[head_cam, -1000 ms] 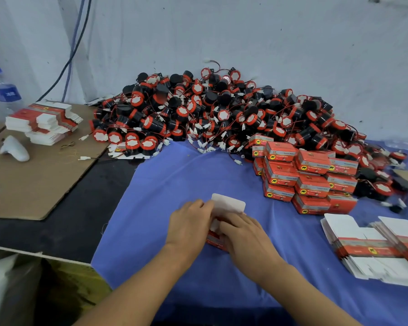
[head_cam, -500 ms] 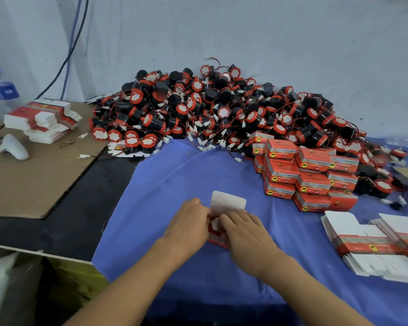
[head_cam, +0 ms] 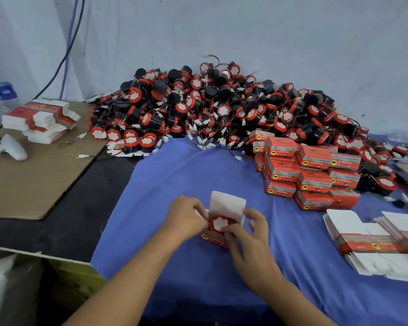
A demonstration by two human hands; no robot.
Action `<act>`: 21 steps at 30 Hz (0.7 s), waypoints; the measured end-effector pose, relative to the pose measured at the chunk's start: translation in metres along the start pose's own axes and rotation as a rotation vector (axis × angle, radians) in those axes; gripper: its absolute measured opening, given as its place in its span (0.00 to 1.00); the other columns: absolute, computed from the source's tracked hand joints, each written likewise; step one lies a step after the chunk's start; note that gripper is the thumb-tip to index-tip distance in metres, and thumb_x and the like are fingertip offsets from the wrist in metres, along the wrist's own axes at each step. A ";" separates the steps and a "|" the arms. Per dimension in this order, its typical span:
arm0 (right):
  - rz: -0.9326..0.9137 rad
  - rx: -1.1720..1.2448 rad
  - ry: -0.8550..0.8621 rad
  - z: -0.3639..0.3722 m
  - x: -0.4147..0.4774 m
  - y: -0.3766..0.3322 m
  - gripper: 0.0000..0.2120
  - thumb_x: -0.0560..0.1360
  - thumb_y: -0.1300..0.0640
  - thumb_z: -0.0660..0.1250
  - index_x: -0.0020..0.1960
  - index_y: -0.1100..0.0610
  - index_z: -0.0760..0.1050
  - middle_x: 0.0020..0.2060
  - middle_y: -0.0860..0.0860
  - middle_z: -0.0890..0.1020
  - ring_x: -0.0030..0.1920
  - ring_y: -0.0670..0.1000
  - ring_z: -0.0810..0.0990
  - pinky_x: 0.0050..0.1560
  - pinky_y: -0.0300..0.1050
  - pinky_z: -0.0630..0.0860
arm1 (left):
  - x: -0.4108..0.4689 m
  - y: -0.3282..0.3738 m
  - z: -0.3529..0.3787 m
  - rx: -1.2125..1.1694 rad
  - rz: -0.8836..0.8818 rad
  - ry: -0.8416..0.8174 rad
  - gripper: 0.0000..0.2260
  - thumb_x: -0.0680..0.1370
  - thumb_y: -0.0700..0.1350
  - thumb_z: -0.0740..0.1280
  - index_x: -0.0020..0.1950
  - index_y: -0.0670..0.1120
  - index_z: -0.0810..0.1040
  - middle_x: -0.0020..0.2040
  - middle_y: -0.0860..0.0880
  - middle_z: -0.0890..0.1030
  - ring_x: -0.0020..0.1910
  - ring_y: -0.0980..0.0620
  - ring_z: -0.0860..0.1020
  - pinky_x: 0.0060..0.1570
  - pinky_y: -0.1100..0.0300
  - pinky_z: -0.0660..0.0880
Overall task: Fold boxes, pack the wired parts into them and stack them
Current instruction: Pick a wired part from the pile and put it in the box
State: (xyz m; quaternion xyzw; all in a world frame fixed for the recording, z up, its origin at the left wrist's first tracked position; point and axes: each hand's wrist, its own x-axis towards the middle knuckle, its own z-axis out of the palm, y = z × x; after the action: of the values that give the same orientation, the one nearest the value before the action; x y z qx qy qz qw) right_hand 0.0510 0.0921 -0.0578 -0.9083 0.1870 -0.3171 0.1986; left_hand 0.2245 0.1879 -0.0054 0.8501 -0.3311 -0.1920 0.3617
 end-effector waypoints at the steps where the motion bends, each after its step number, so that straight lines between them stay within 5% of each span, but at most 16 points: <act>1: 0.008 0.051 0.009 0.002 -0.002 0.001 0.12 0.78 0.63 0.70 0.56 0.47 0.79 0.69 0.48 0.62 0.69 0.38 0.64 0.64 0.25 0.63 | -0.001 -0.004 0.005 -0.180 -0.106 0.067 0.11 0.67 0.39 0.75 0.45 0.50 0.78 0.49 0.51 0.75 0.48 0.52 0.75 0.39 0.63 0.71; 4: 0.026 0.173 0.088 0.004 -0.003 0.002 0.17 0.79 0.59 0.70 0.65 0.45 0.74 0.68 0.42 0.64 0.69 0.36 0.68 0.61 0.27 0.70 | -0.002 -0.010 0.019 -0.596 -0.346 0.043 0.27 0.66 0.40 0.74 0.58 0.50 0.63 0.51 0.48 0.77 0.45 0.52 0.76 0.39 0.60 0.70; 6: 0.060 0.286 0.122 0.004 -0.003 0.003 0.21 0.79 0.55 0.69 0.70 0.45 0.68 0.70 0.41 0.67 0.70 0.44 0.71 0.64 0.36 0.74 | -0.002 -0.011 0.029 -0.640 -0.338 0.056 0.23 0.68 0.37 0.71 0.56 0.50 0.64 0.47 0.48 0.79 0.40 0.52 0.77 0.37 0.60 0.72; 9: 0.078 0.300 0.093 0.006 -0.003 0.001 0.17 0.80 0.51 0.65 0.67 0.41 0.69 0.73 0.39 0.66 0.73 0.44 0.69 0.65 0.39 0.75 | -0.007 -0.011 0.040 -0.549 -0.209 0.118 0.11 0.68 0.38 0.69 0.45 0.50 0.74 0.41 0.51 0.81 0.36 0.54 0.77 0.35 0.59 0.73; 12: 0.060 0.235 0.063 0.006 -0.003 0.004 0.12 0.81 0.51 0.63 0.63 0.40 0.75 0.77 0.41 0.61 0.76 0.43 0.64 0.68 0.31 0.67 | -0.018 -0.022 0.045 -0.536 0.034 0.095 0.04 0.71 0.50 0.69 0.44 0.57 0.76 0.41 0.56 0.82 0.39 0.59 0.80 0.38 0.66 0.77; 16: 0.108 0.308 0.093 0.009 -0.001 0.008 0.11 0.81 0.52 0.64 0.58 0.44 0.83 0.76 0.44 0.63 0.75 0.44 0.66 0.66 0.29 0.67 | -0.029 -0.040 0.046 -0.433 0.262 0.093 0.15 0.81 0.61 0.58 0.42 0.53 0.74 0.38 0.57 0.78 0.37 0.59 0.75 0.40 0.64 0.72; 21: 0.163 0.424 0.107 0.010 0.001 0.013 0.14 0.78 0.60 0.70 0.57 0.43 0.80 0.69 0.38 0.73 0.69 0.41 0.74 0.59 0.31 0.74 | -0.023 -0.046 0.045 -0.392 0.252 0.130 0.11 0.74 0.60 0.73 0.44 0.55 0.78 0.55 0.63 0.78 0.55 0.60 0.78 0.50 0.63 0.75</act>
State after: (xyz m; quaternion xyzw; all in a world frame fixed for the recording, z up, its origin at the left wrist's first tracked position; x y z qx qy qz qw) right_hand 0.0555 0.0830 -0.0712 -0.8101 0.1991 -0.3799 0.3997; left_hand 0.2023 0.2061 -0.0673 0.7261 -0.3670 -0.1507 0.5616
